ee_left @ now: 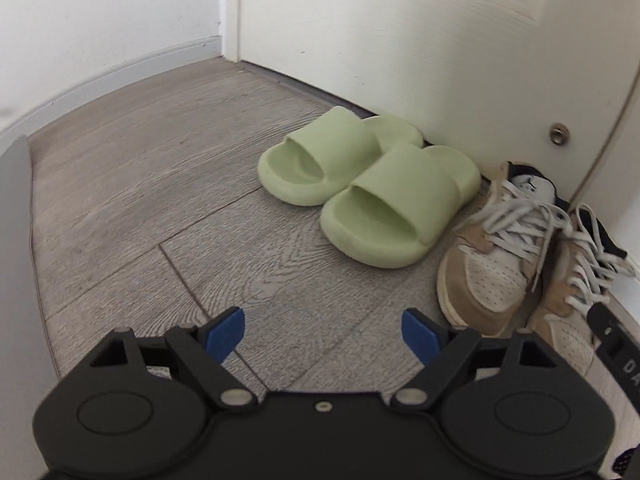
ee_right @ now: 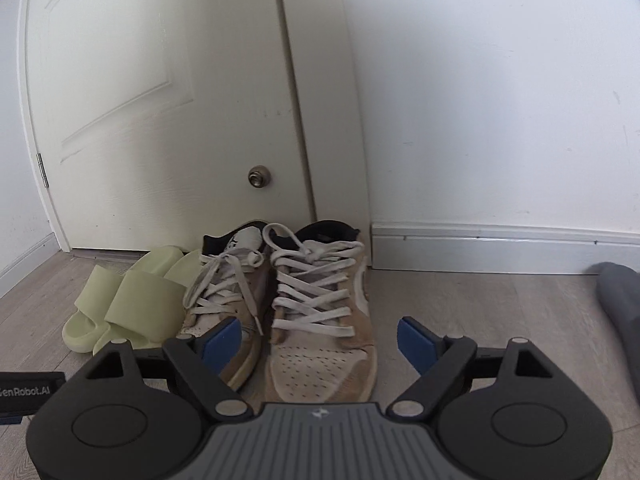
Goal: Organize scattered shoes
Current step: 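Grasp the beige Nike sneakers by their heels with the right tool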
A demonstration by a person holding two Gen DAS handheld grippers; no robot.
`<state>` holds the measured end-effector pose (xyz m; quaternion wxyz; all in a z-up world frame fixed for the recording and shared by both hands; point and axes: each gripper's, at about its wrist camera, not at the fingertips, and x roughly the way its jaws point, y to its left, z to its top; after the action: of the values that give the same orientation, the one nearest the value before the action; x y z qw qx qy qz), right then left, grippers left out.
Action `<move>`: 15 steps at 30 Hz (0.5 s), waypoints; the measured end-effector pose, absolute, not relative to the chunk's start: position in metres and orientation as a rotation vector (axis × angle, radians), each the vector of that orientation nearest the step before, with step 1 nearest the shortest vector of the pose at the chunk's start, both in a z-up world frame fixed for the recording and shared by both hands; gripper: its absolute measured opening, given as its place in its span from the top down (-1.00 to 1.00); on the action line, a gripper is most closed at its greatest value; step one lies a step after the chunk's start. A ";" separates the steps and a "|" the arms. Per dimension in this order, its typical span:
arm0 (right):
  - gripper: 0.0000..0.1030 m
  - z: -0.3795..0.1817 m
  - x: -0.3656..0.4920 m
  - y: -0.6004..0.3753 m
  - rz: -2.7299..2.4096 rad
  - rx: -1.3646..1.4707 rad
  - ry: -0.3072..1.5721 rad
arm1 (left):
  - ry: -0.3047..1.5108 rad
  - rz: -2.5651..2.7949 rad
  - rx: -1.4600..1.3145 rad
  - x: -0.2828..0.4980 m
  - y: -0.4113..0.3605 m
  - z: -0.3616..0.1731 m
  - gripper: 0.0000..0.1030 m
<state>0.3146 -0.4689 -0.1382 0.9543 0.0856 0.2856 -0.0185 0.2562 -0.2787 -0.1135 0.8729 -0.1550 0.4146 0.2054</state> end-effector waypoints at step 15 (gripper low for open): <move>-0.35 -0.129 0.416 -0.439 -0.048 0.023 0.531 | 0.881 0.420 -0.412 0.259 -0.267 -0.129 -0.67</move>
<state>0.4157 -0.4395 -0.1289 0.9646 0.0112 0.2625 -0.0236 0.2590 -0.2670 -0.1290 0.8631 -0.1963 0.4200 0.2002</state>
